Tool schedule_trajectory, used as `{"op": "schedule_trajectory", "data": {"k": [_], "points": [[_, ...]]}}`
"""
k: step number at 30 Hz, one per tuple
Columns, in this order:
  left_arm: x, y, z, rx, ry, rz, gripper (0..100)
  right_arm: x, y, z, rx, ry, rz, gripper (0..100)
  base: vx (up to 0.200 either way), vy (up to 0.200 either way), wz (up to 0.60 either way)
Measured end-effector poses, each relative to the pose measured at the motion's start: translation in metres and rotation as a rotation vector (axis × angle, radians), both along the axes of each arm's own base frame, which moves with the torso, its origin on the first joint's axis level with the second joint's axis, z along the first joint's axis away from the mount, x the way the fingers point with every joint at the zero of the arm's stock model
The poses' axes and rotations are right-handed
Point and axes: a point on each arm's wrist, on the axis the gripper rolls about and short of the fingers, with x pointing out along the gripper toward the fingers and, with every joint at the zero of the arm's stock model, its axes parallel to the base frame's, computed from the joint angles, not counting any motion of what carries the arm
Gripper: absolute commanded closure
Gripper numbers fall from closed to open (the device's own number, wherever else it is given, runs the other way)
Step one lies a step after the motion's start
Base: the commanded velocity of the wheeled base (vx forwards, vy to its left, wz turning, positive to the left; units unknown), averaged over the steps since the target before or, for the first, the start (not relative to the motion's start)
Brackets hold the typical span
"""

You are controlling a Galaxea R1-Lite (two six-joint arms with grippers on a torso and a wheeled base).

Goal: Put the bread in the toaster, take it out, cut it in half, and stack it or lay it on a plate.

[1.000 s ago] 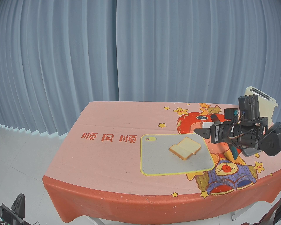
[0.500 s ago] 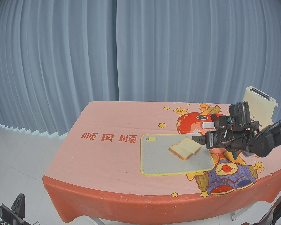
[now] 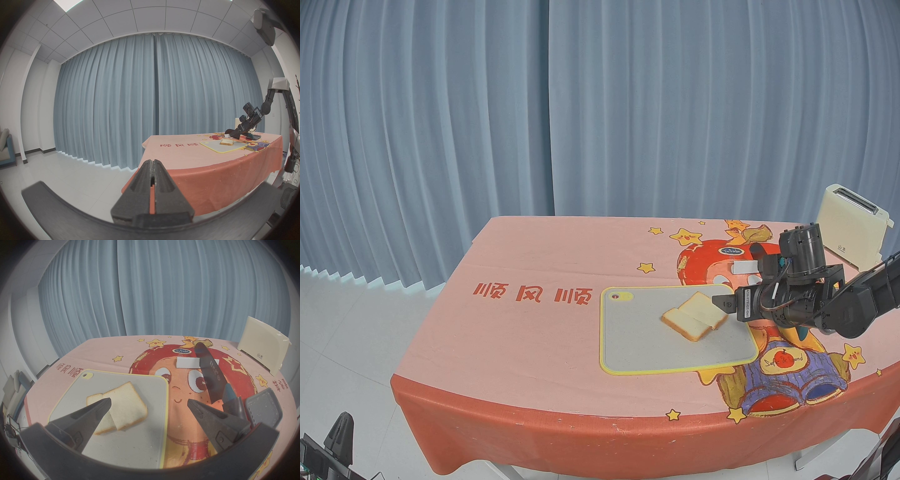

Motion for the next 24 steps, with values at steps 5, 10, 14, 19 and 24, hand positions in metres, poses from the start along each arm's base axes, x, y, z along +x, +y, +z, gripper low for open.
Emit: {"op": "schedule_trajectory", "data": {"k": [5,10,14,19,24], "points": [[0.000,0.000,0.000,0.000,0.000,0.000,100,0.000,0.000,-0.001,-0.004,0.002,-0.003,0,0.000,0.000,0.00],[0.000,0.000,0.000,0.000,0.000,0.001,100,0.003,0.000,-0.004,-0.019,0.006,-0.023,0,0.000,0.000,0.00],[0.000,0.000,0.000,0.000,0.000,0.000,100,0.004,0.000,-0.008,-0.024,0.016,-0.025,0,0.000,0.000,0.00],[0.000,0.000,0.000,0.000,0.000,0.000,100,0.006,0.000,-0.009,-0.029,0.017,-0.036,0,0.000,0.000,0.00],[0.000,0.000,0.000,0.000,0.000,0.000,100,0.010,-0.001,-0.013,-0.054,0.015,-0.070,0,0.000,0.000,0.00]]}}
